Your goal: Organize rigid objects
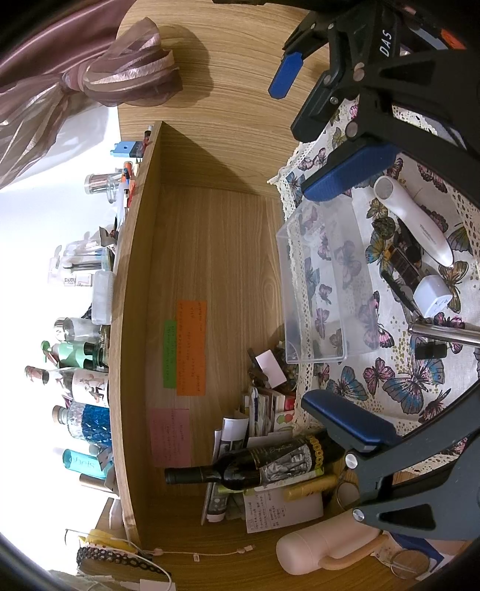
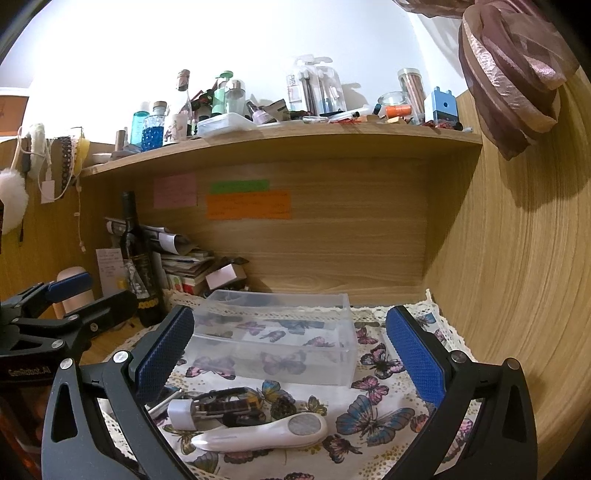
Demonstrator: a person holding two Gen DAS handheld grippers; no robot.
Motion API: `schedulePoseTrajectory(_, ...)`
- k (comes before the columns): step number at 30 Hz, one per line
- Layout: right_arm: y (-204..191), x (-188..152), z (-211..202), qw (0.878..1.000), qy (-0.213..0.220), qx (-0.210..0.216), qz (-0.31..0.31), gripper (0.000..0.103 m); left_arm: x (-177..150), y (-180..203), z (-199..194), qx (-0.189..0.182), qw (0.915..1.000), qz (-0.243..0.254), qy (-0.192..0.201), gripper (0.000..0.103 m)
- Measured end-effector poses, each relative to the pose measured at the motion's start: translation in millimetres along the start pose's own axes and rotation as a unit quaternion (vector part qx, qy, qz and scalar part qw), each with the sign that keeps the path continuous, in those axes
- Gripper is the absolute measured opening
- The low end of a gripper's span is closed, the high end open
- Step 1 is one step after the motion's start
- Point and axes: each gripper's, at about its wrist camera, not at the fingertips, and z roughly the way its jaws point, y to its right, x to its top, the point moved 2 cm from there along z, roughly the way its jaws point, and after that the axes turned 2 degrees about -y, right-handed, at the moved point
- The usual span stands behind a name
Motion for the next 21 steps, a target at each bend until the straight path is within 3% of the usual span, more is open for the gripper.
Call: schedulePoseTrajectory(21, -1.0, 1.1, -1.7, 1.0, 0.003, 0.005, 0.003, 0.103, 0.0, -0.1, -1.3, 0.002, 1.0, 0.002, 0.004, 0.103)
